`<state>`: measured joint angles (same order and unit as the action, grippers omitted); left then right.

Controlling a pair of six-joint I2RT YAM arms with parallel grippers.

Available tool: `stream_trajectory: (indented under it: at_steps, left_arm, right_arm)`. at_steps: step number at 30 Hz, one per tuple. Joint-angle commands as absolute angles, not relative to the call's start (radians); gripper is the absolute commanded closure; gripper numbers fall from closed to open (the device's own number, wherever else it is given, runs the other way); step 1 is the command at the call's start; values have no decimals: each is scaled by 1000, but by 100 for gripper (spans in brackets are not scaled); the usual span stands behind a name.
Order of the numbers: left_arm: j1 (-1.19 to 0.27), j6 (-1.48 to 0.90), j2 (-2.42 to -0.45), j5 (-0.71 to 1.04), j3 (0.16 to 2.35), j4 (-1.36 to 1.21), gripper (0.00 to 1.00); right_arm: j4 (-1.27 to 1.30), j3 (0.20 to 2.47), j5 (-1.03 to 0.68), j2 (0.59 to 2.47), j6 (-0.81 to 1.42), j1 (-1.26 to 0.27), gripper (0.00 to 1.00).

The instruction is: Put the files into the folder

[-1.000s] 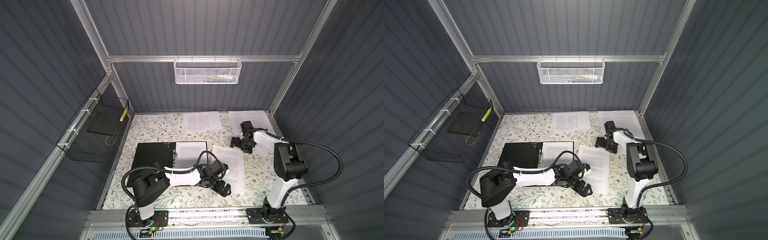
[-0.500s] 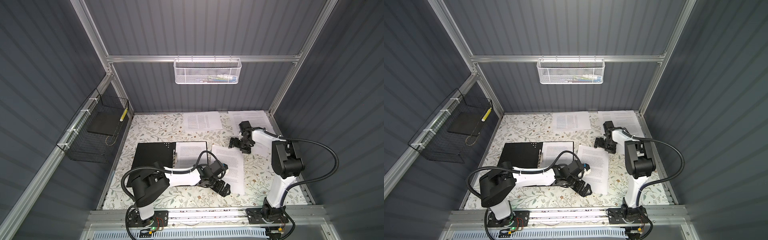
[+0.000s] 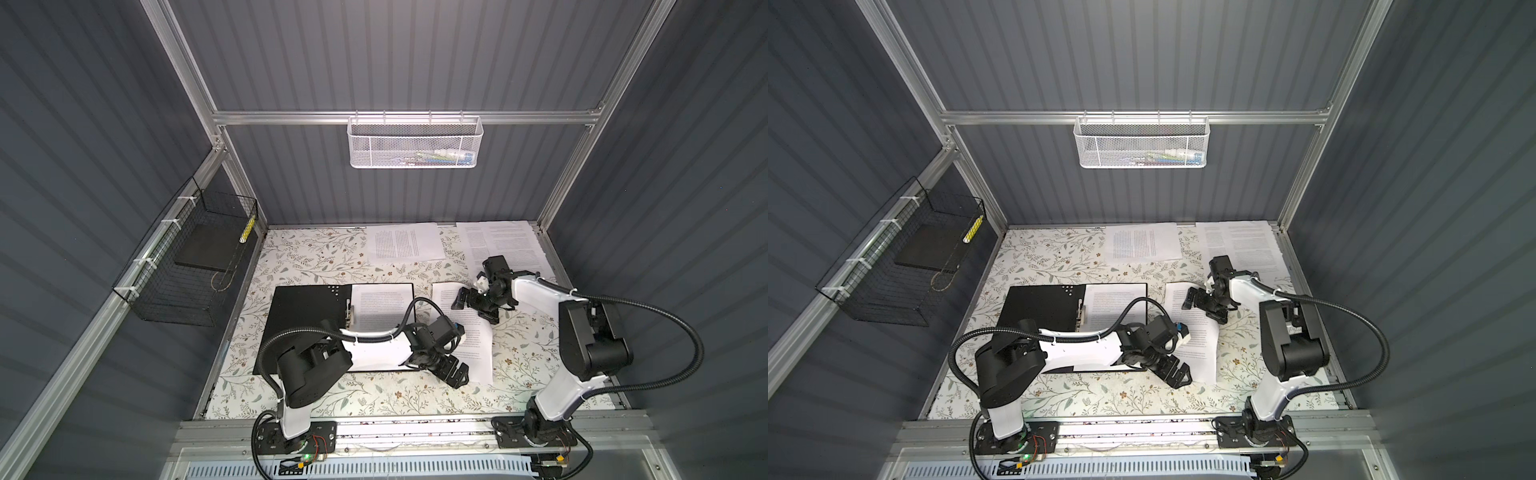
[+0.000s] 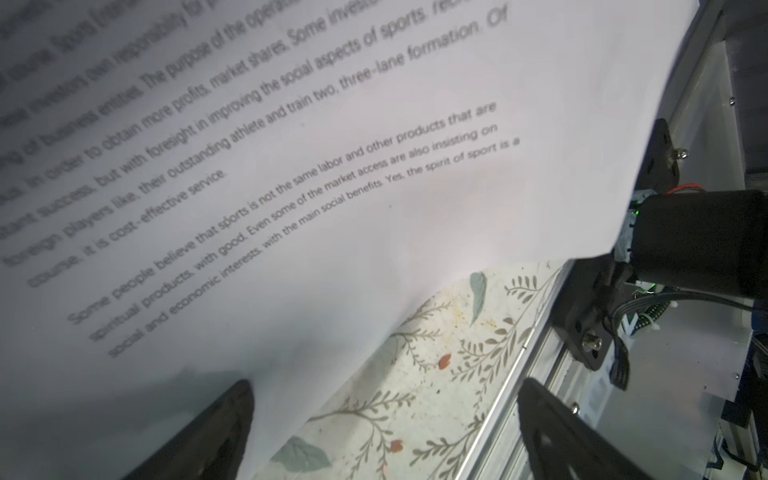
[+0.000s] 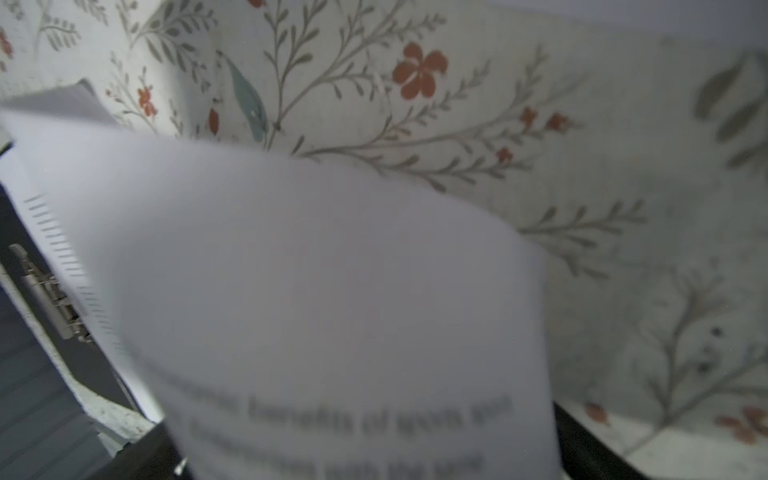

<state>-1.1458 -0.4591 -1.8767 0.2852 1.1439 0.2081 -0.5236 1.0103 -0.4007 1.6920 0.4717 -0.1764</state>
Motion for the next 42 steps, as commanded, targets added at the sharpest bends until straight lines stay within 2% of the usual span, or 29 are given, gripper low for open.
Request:
stream_trajectory:
  at_steps: [1, 7, 15, 20, 30, 42]
  left_arm:
    - [-1140, -436, -1963, 277, 1144, 278, 0]
    - [-1135, -427, -2000, 283, 1171, 279, 0]
    - [-1127, -428, -2005, 293, 1165, 271, 0]
    - [-1126, -428, -1998, 292, 1155, 265, 0]
    - [-1123, -430, -1999, 299, 1150, 256, 0]
    - [-1123, -429, -1991, 299, 1153, 259, 0]
  right_arm:
    - [-462, 951, -512, 1605, 516, -150, 1]
    - [-352, 823, -628, 1458, 575, -93, 1]
    - [-321, 762, -619, 1383, 563, -80, 3]
    - [-358, 755, -531, 1352, 567, -80, 16]
    - [-383, 743, -508, 1308, 555, -75, 35]
    - [-464, 738, -410, 1310, 519, -76, 67]
